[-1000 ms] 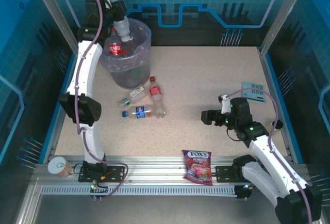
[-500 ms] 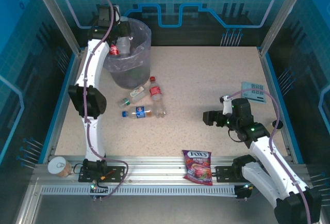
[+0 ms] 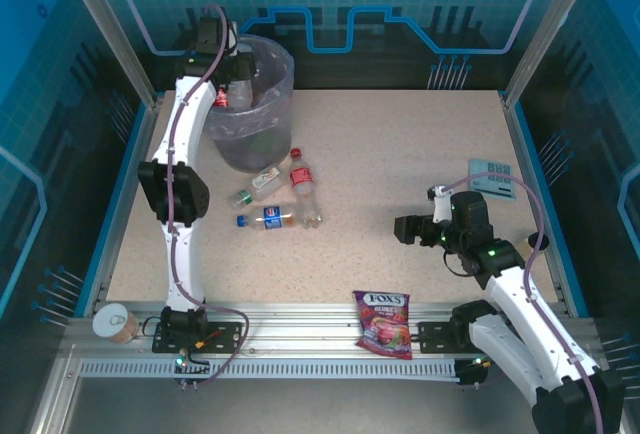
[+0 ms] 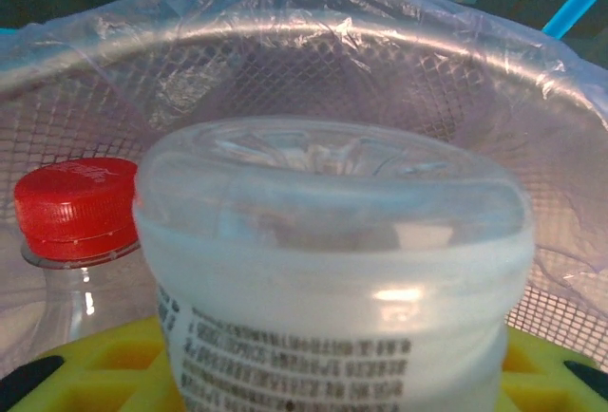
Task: Put the plastic bottles in the bin
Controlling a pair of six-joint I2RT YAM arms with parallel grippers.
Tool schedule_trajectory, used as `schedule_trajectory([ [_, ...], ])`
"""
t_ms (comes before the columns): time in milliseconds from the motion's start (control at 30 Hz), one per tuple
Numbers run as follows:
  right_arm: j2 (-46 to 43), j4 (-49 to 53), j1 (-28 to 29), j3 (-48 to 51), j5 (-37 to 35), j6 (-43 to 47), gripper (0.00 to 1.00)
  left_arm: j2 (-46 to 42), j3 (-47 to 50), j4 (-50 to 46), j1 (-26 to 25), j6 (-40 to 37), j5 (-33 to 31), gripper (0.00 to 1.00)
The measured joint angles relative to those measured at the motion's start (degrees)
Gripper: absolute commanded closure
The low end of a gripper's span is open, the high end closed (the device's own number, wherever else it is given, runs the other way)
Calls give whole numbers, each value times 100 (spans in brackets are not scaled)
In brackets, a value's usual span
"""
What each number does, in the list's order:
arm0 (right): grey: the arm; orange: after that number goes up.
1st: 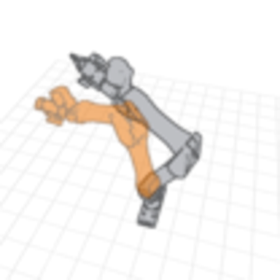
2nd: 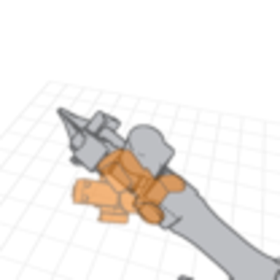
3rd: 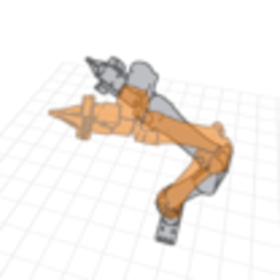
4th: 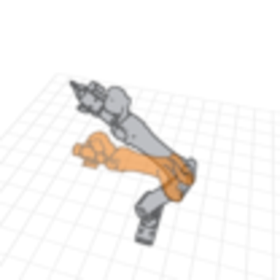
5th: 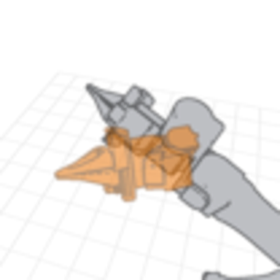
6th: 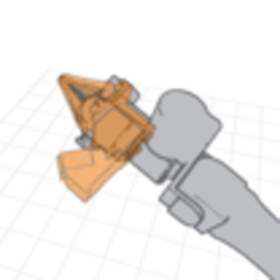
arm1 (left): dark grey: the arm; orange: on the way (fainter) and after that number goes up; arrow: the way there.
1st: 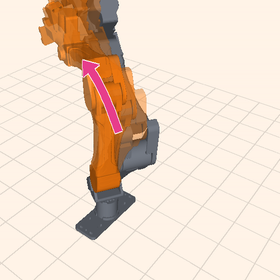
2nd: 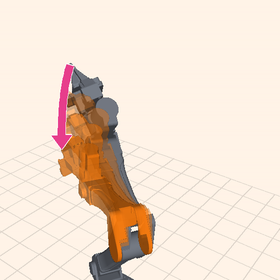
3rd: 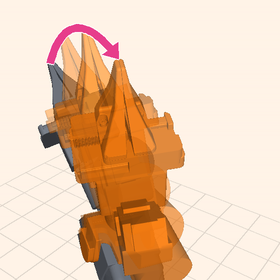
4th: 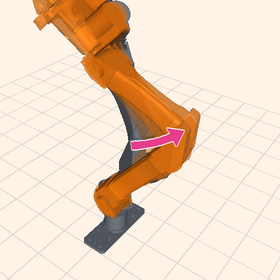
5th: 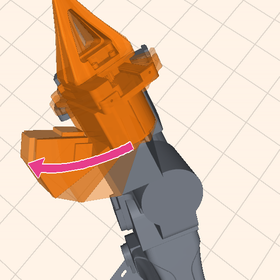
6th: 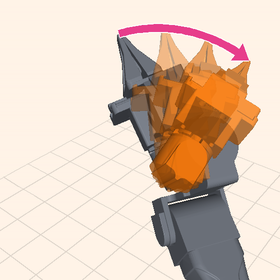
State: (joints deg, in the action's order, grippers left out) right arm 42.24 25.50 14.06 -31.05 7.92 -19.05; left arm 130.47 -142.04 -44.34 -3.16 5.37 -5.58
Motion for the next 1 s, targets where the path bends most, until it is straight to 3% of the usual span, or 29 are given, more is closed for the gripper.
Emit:
schedule_trajectory([
  [233,-39,44,0,35,0,0,6,0,-2,-55,0,-79,9,22],
  [400,-22,44,0,37,0,-2,6,0,-2,-151,0,-105,55,10],
  [733,94,59,0,37,-42,-42,7,-326,0,-258,0,-146,72,1],
  [1000,573,-55,133,13,-66,-116,8,-1705,518,-240,-50,-195,70,1],
])
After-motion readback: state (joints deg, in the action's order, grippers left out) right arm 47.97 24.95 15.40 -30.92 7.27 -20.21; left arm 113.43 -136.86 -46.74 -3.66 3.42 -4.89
